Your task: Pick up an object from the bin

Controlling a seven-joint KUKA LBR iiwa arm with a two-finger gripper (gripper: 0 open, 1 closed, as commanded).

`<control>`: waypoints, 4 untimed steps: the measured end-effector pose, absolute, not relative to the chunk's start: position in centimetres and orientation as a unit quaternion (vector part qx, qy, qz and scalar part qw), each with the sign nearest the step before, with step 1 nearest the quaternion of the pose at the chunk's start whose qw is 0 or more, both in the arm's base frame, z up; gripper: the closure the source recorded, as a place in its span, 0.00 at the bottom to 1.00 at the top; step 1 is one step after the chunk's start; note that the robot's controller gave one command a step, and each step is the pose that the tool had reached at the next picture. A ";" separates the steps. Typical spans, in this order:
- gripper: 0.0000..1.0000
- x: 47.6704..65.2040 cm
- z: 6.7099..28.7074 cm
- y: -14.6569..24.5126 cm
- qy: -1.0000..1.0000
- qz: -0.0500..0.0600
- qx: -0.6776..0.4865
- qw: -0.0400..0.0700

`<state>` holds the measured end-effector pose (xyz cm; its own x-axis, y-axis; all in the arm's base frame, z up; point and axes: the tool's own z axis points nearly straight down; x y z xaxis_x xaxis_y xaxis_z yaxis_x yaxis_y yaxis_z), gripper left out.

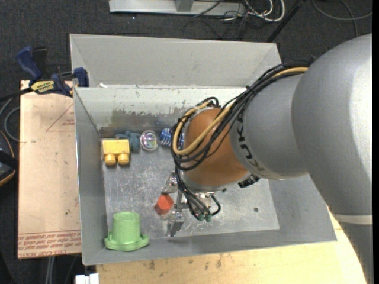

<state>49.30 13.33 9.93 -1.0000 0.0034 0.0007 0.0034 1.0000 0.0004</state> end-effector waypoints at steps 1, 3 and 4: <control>0.00 50.4 7.4 13.0 -0.995 -0.002 0.102 -0.003; 1.00 50.8 7.9 13.2 -0.995 -0.002 0.101 -0.006; 1.00 51.0 11.9 13.2 -0.995 -0.001 0.100 -0.003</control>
Offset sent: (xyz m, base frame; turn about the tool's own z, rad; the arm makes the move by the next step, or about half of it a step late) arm 0.0082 -0.0054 -0.0293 -0.2093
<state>50.95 13.21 11.94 -0.9799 -0.1992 -0.0059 -0.1992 0.9799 0.0012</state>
